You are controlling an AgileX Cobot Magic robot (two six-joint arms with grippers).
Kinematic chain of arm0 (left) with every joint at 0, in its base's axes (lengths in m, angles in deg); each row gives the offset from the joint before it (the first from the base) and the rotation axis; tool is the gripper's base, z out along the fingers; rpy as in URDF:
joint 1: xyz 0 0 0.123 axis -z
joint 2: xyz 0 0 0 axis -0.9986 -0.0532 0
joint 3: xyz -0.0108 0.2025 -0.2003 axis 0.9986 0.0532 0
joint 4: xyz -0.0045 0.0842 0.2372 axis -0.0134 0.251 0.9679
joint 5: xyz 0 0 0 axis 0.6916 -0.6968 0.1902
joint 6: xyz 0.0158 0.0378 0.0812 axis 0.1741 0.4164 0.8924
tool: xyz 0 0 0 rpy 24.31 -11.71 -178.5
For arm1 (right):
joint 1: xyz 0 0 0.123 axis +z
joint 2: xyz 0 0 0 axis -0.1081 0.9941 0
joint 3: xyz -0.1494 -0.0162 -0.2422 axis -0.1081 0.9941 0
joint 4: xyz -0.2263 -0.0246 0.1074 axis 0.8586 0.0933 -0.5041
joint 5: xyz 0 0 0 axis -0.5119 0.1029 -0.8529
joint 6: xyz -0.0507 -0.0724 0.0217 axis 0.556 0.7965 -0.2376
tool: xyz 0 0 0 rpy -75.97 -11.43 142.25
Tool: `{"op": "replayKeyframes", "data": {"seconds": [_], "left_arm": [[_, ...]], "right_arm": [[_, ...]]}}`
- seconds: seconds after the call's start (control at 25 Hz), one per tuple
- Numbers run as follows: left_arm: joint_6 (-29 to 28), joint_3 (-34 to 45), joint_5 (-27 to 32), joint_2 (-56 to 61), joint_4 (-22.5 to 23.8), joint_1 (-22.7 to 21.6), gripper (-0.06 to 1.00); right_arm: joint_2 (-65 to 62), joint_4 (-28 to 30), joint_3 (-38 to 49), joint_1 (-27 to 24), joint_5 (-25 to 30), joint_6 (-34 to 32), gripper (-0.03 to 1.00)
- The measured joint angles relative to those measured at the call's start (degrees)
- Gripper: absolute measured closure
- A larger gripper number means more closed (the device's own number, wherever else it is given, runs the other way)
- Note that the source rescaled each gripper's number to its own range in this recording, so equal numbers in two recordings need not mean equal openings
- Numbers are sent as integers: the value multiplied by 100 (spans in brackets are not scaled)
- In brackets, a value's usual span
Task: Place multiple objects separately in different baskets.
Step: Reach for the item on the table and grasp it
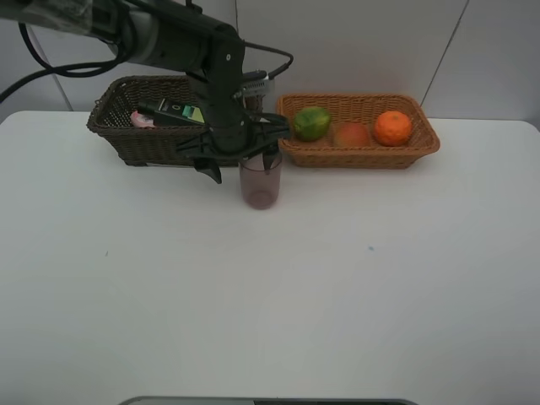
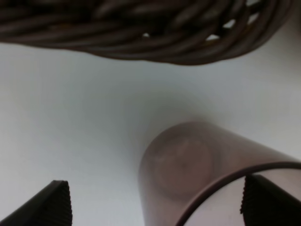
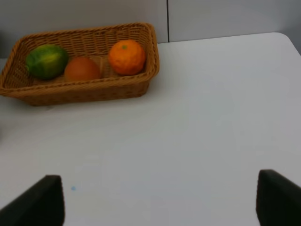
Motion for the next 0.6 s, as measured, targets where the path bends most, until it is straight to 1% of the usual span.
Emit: {"op": "replayKeyframes", "data": {"seconds": [0.28, 0.36, 0.44, 0.52, 0.6], "left_arm": [[0, -10, -30, -172, -23, 0, 2], [0, -10, -64, -172, -63, 0, 4], [-14, -10, -64, -172, -91, 0, 14], [-87, -10, -64, -172, -104, 0, 30], [-132, -10, -64, -172, -135, -10, 52]], "right_arm": [[0, 0, 0, 0, 0, 0, 26], [0, 0, 0, 0, 0, 0, 26], [0, 0, 0, 0, 0, 0, 26], [0, 0, 0, 0, 0, 0, 26], [0, 0, 0, 0, 0, 0, 26]]}}
